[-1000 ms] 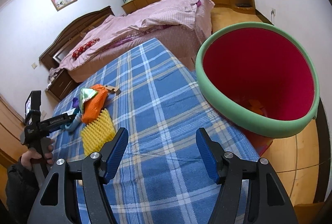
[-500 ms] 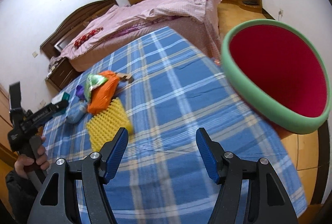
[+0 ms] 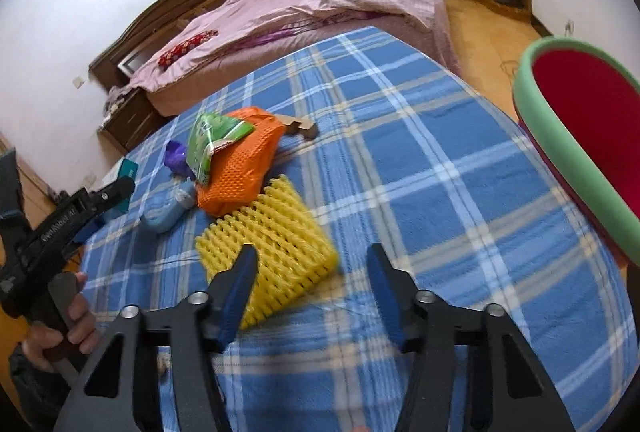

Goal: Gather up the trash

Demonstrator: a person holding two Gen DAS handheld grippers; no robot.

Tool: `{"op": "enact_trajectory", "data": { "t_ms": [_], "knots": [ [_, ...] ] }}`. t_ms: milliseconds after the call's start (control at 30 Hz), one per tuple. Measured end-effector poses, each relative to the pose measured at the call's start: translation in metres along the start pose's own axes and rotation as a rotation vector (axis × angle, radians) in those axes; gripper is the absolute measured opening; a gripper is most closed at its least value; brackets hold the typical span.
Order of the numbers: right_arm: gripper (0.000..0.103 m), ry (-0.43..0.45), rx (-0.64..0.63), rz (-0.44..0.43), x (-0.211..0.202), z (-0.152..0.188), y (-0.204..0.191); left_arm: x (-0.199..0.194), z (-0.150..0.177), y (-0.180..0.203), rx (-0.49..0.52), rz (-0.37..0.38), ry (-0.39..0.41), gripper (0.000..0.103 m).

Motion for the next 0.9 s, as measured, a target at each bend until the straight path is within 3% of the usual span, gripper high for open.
{"op": "enact_trajectory", "data": {
  "t_ms": [167, 267, 533, 633, 900],
  "knots": [
    [0.031, 0.012, -0.071, 0.032, 0.007, 0.0, -0.008, -0.001, 0.005, 0.008, 0.02, 0.024, 0.003, 0.092],
    [0.014, 0.009, -0.064, -0.016, 0.007, 0.003, -0.009, -0.001, 0.008, 0.013, 0.032, 0.044, -0.006, 0.092],
    [0.011, 0.092, -0.087, -0.062, -0.029, 0.003, -0.011, -0.007, 0.01, 0.027, 0.068, 0.049, 0.006, 0.092],
    [0.011, 0.136, -0.089, -0.067, -0.049, 0.003, -0.009, -0.015, 0.009, 0.035, 0.077, 0.089, 0.026, 0.092],
    [0.011, 0.249, -0.069, -0.055, -0.105, 0.001, 0.006, -0.048, 0.01, 0.074, 0.195, 0.119, 0.068, 0.092]
  ]
}}
Point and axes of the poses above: each gripper's, at about its wrist camera, not at the fingertips, and x roughly the way its jaws point, y to its right, z to its underside, the point moved 5 cm from there along x, roughly the way its jaws point, and after that the axes turned 3 degrees about y, right-handed, at the moved point
